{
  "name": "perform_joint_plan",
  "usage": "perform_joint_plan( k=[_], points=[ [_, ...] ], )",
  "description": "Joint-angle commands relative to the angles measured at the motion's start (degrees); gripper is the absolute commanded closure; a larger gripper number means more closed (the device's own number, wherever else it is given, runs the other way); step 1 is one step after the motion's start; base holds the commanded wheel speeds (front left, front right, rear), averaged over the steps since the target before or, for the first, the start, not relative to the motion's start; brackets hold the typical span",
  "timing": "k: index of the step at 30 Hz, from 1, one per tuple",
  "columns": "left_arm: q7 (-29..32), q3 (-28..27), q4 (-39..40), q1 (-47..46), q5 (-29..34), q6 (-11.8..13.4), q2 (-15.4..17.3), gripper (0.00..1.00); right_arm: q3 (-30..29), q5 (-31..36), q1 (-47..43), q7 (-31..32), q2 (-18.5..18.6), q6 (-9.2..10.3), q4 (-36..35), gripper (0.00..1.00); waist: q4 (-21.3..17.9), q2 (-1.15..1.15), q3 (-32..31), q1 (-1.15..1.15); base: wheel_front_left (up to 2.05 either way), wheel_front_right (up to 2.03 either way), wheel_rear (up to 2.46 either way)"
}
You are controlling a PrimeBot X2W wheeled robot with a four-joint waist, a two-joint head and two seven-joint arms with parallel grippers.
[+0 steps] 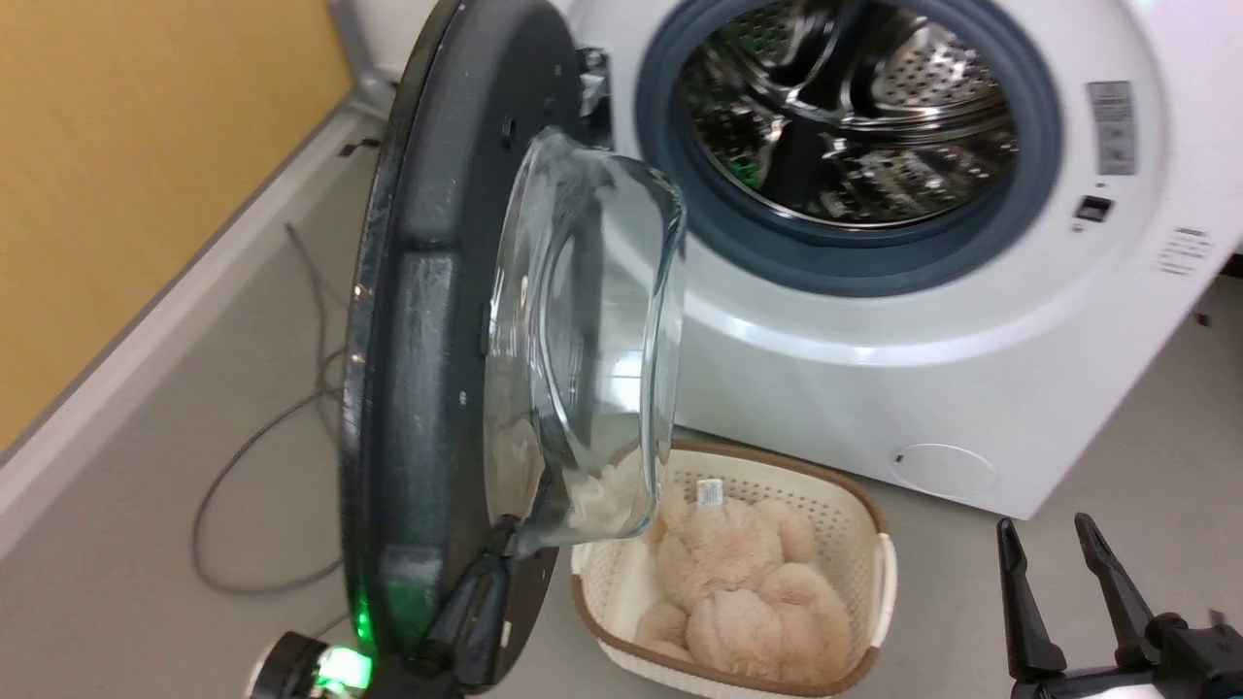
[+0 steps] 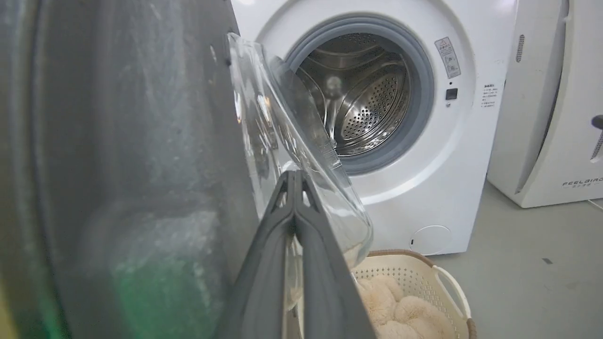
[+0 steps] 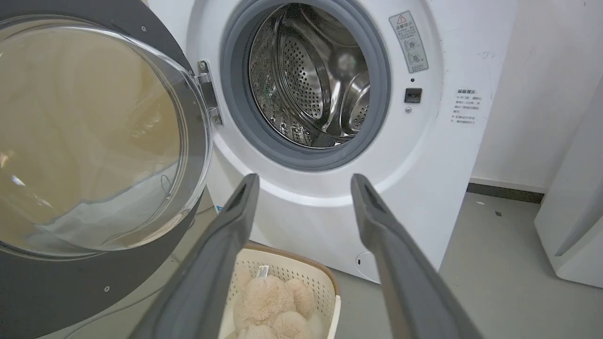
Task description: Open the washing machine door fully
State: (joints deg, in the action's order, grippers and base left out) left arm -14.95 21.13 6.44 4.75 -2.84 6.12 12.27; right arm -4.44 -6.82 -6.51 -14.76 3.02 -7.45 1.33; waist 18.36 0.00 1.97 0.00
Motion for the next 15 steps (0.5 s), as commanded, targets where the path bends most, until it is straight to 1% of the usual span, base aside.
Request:
perform_joint_plan(
  k=[1, 8, 15],
  points=[
    [-0.05, -0.37, 0.31, 0.72, -0.22, 0.41, 0.34, 1.0, -0.11, 0.05, 0.53, -0.24, -0.14, -0.03, -0.03, 0.0, 1.05, 0.0, 0.64, 0.0, 0.0, 0.0, 0.0],
    [-0.05, -4.65, 1.39, 1.96, -1.09, 2.61, 1.57, 1.0, -0.22, 0.35, 1.34, -0.24, -0.14, -0.03, -0.13, 0.0, 3.16, 0.0, 1.93, 0.0, 0.0, 0.0, 0.0],
    [-0.05, -11.33, 0.03, 0.94, -3.35, 4.45, 2.66, 1.0, 0.21, 1.21, 2.56, -0.24, -0.14, -0.03, -0.34, 0.0, 2.86, 0.0, 3.6, 0.0, 0.0, 0.0, 0.0]
  ],
)
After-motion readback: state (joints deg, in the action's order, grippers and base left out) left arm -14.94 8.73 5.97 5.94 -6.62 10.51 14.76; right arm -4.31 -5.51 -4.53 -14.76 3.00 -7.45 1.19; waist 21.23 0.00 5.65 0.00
